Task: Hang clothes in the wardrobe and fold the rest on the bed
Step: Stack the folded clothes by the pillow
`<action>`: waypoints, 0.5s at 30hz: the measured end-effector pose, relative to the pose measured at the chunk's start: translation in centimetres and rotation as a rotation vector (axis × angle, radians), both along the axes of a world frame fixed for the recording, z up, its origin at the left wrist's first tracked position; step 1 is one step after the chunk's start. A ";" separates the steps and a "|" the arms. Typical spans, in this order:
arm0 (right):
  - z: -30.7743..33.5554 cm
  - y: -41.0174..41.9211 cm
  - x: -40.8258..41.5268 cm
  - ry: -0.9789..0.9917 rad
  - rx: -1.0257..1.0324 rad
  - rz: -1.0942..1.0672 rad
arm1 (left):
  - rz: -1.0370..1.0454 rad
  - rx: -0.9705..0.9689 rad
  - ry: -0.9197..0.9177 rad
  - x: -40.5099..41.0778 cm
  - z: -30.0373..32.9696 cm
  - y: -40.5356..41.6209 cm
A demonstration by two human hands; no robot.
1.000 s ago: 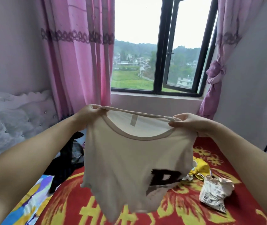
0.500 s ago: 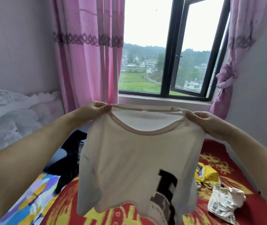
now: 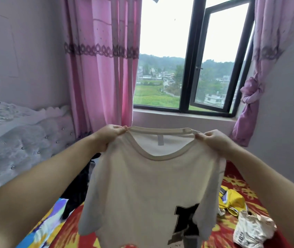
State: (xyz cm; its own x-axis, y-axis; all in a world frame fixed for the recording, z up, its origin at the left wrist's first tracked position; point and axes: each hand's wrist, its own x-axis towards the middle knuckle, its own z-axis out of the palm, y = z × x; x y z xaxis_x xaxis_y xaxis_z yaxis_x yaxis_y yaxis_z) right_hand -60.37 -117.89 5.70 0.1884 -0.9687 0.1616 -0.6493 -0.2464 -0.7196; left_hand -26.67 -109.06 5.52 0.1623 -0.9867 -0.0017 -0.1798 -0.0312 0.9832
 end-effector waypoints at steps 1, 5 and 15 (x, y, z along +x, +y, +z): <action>-0.3 0.2 1.3 -0.028 -0.035 -0.030 | 0.030 -0.005 0.024 -1.7 0.1 0.0; -0.8 2.7 7.5 -0.178 -0.083 0.075 | -0.121 -0.011 0.060 -8.5 1.2 0.5; 1.6 7.1 8.3 -0.027 -0.082 0.579 | -0.159 -0.316 -0.380 -9.4 3.5 1.6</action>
State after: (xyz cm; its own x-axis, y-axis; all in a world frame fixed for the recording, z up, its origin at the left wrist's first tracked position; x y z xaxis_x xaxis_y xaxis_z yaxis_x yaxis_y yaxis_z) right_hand -52.02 -110.75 7.34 0.6781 -0.6935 0.2434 -0.3742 -0.6108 -0.6978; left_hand -36.06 -107.43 9.05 -0.0589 -0.9420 0.3303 -0.5043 0.3136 0.8045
